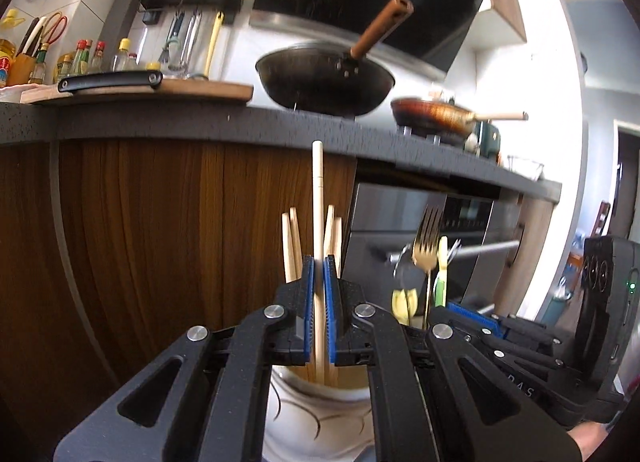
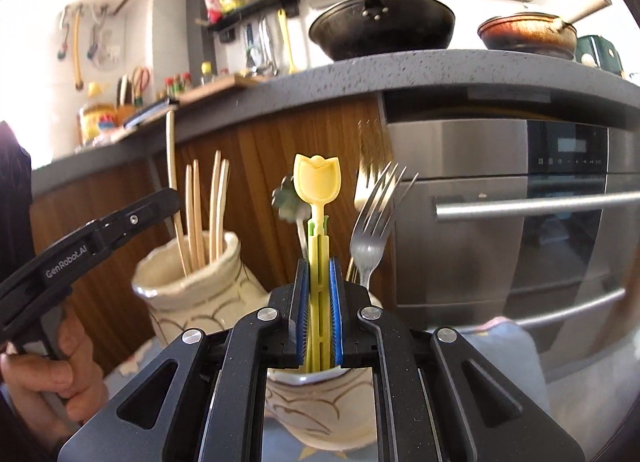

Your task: Organize utensils

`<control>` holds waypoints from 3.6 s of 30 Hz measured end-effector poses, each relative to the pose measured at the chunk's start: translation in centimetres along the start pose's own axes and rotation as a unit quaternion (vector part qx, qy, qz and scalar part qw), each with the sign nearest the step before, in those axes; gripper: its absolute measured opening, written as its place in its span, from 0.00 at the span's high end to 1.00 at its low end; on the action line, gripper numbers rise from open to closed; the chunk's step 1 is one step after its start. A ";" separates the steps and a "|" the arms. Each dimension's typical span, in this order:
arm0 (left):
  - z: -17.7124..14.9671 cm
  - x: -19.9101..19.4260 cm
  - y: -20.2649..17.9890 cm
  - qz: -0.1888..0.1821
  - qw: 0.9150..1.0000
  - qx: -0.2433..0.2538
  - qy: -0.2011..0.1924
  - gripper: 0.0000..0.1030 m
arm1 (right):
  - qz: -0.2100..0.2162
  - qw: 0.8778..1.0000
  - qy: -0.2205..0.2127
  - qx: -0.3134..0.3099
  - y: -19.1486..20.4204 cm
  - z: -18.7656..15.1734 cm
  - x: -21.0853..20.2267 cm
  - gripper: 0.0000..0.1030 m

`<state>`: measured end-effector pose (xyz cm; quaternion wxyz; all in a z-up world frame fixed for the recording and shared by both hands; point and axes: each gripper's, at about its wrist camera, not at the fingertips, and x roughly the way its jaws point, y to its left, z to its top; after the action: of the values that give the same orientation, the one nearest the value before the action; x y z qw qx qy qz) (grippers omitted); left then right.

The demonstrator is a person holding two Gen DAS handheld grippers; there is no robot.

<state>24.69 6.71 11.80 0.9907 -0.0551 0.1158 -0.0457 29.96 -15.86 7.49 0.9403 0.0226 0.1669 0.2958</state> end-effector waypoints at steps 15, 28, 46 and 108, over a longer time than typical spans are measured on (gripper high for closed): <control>-0.6 0.4 0.1 0.011 0.999 0.001 0.030 0.73 | -0.004 1.000 0.015 0.004 0.1 -0.1 -0.1 0.84; -1.1 -3.1 -1.3 0.011 0.999 0.036 -0.001 0.32 | -0.011 1.000 -0.025 -0.013 0.2 -0.4 -3.0 0.55; -5.6 -6.4 0.6 0.044 0.999 0.012 0.006 0.05 | -0.037 0.999 -0.019 -0.025 -1.6 -3.6 -5.6 0.06; -7.6 -10.0 -2.3 0.035 0.997 0.057 -0.041 0.05 | -0.008 0.995 -0.083 -0.058 1.0 -5.6 -11.2 0.05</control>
<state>13.02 4.74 6.93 0.9971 0.0040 0.0745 -0.0155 18.95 -21.66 5.67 0.9529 -0.0091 0.0712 0.2948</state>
